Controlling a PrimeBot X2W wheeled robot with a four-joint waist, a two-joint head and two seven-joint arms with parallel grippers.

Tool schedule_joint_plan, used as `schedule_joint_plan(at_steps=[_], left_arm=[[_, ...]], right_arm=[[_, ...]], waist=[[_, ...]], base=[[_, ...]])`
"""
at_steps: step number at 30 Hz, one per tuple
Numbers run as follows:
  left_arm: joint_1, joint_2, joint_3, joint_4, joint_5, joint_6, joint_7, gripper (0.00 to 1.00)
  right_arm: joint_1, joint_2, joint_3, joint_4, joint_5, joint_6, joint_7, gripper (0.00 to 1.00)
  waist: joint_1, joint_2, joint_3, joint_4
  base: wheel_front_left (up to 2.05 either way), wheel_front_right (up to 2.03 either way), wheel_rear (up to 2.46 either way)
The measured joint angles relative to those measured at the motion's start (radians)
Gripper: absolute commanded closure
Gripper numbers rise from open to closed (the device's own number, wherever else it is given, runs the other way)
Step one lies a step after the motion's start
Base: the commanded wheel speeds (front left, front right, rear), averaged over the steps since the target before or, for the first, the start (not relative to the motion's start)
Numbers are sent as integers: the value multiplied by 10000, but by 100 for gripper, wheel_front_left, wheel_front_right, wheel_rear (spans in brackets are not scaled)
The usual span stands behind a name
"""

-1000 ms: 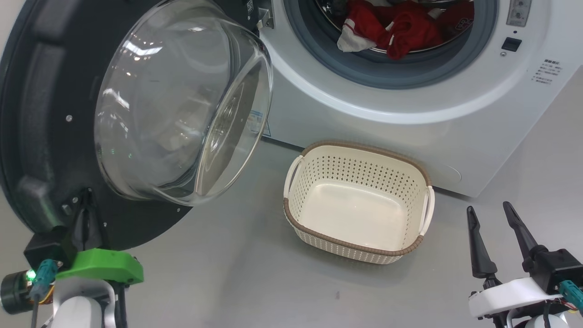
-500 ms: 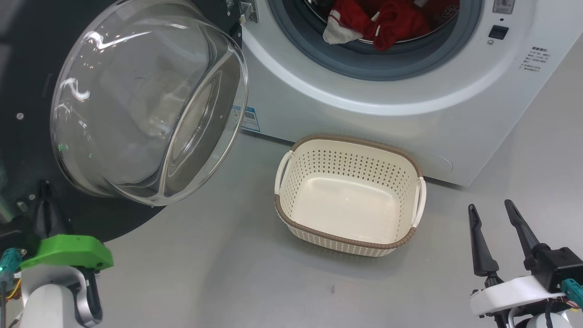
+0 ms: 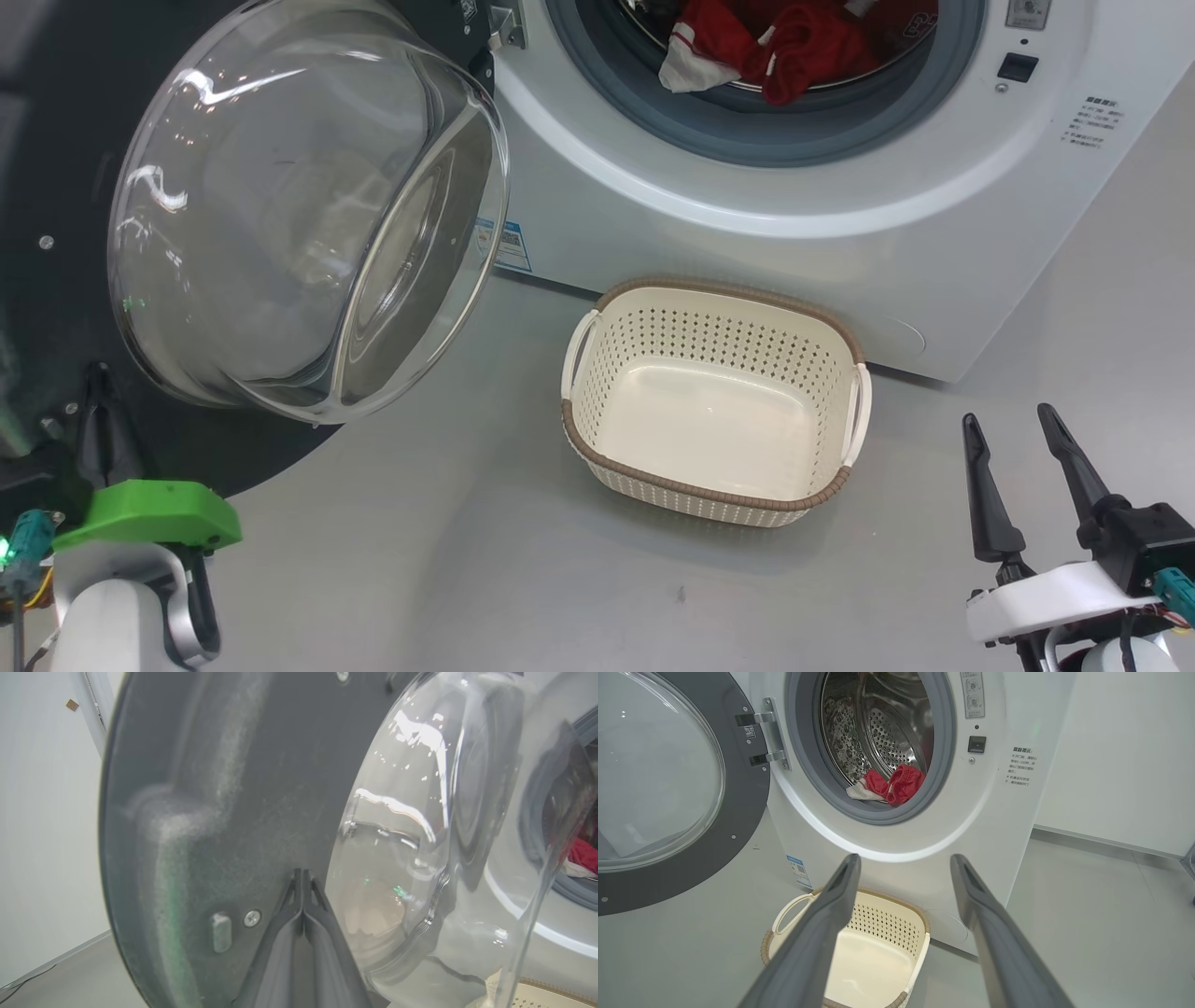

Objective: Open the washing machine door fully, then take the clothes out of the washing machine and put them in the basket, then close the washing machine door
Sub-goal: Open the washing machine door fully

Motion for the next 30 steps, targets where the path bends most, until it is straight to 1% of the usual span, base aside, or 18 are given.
schedule_joint_plan(at_steps=[6,11,18,25,29,30], left_arm=[[157,-63,-357,-570,12,0,-84,100],[749,-90,-757,-1020,90,2,-86,100],[1507,-88,-1806,-1632,255,2,-86,100],[2082,-59,-3012,-2094,-6,2,-88,100],[2262,-25,-3797,-2307,-33,2,-86,100],[2279,-23,-3893,-2322,-29,2,-88,96]], right_arm=[[-7,-56,0,-21,-15,12,0,0],[-100,-56,82,-12,-21,56,0,0],[-100,-67,121,13,-130,58,0,0],[-110,-19,198,17,-178,130,0,0],[-111,12,232,52,-178,132,0,0],[-112,19,255,67,-178,134,0,0]], waist=[[0,0,19,-6],[0,0,-1,-139],[0,0,-117,-383],[0,0,-189,-733],[0,0,-249,-1048],[0,0,-262,-1115]], base=[[0,0,0],[0,0,0],[0,0,0],[0,0,0],[0,0,0],[0,0,0]])
